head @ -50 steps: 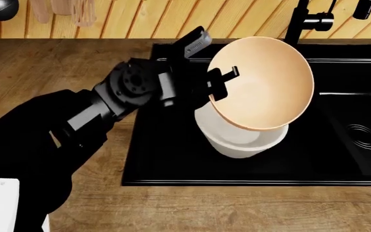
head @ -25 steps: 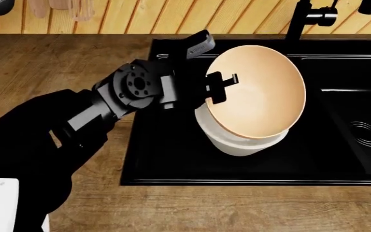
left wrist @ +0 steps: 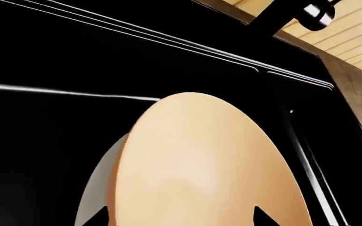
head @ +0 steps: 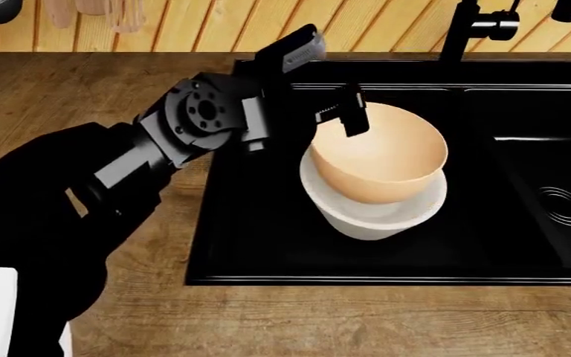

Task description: Stack the bowls in the sink.

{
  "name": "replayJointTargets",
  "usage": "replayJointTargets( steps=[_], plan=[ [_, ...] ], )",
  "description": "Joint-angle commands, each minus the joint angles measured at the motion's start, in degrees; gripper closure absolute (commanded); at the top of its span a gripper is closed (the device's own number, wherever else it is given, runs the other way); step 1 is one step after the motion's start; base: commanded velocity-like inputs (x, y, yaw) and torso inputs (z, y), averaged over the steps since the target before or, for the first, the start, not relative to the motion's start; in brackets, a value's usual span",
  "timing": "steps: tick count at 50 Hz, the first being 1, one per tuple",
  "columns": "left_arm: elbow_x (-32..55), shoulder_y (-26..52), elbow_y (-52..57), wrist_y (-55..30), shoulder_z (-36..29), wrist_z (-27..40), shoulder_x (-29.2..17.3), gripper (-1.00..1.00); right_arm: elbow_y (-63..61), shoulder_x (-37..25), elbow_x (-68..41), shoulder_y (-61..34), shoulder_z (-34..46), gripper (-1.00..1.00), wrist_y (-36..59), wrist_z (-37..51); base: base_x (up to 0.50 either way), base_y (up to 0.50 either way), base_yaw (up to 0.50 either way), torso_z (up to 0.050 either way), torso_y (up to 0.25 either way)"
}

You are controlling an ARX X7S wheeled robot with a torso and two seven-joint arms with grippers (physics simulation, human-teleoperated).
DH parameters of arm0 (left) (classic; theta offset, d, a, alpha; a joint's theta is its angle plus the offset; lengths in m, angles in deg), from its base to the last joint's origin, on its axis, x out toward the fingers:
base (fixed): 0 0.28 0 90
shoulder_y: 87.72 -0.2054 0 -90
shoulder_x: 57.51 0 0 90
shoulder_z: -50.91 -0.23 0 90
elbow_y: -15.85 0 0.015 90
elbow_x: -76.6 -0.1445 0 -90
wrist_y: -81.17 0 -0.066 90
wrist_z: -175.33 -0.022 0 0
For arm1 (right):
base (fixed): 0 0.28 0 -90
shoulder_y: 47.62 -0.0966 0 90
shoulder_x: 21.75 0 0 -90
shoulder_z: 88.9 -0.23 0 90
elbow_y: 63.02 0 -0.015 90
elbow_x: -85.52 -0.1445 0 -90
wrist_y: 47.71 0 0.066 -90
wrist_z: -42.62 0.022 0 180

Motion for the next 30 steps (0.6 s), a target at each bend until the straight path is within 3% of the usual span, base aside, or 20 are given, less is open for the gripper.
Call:
replayJointTargets(
  steps=[1,16,30],
  plan=[
    [1.95,3.89,-2.62,-1.32,-0.11,-1.76,0.00,-1.00,0.04,-0.17,0.38,0.05,0.00,-1.00,0.30,-1.55,0.00,0.00,0.00,0.000,0.000],
    [4.81,8.29,-6.79,-5.30,-0.19,-5.91,-0.27,-1.00,0.17,-0.57,0.37,0.19,0.15,-1.00,0.67,-2.89,0.00,0.00,0.00,0.000,0.000],
    [7.40,6.66,22.66,4.87,5.66,4.59,-17.29,-1.00,0.22,-0.60,0.14,0.23,0.22,-1.00,0.64,-3.94,0.00,0.00,0.00,0.000,0.000]
  ],
)
